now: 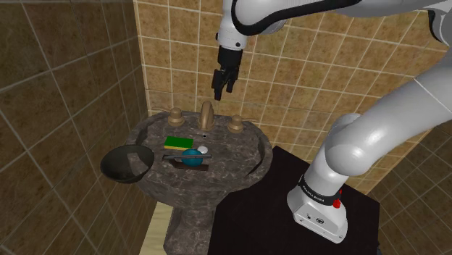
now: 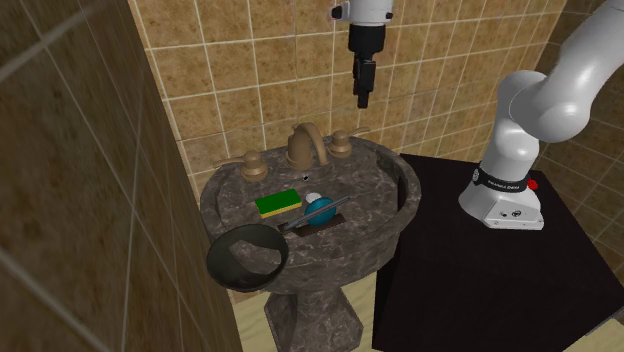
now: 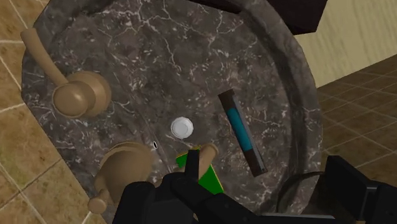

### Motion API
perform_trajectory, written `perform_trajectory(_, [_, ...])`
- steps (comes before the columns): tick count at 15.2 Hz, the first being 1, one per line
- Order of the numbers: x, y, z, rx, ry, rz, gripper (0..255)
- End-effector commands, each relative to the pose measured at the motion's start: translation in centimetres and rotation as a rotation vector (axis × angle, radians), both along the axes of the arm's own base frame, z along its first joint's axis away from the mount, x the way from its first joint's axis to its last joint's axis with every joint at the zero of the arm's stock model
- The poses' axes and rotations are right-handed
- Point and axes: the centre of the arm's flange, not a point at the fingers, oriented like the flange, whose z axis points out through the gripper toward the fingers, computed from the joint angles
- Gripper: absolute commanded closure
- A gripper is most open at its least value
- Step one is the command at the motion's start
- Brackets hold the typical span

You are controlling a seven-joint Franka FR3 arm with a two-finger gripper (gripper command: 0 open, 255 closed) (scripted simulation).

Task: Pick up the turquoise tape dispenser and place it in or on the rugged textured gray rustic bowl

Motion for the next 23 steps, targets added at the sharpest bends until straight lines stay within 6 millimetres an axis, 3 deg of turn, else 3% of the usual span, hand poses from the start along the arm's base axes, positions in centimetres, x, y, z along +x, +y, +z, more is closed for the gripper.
perform_trajectory(1, [1.4,1.1,-2.6,-0.009,0.011,0.042,0])
perform_trajectory(13, [8.2,7.0,-16.6,-0.068,0.083,0.282,0])
perform_trajectory(21, [11.3,11.2,-26.4,-0.107,0.131,0.442,0])
perform_trajectory(23, [11.5,11.5,-27.8,-0.11,0.135,0.456,0])
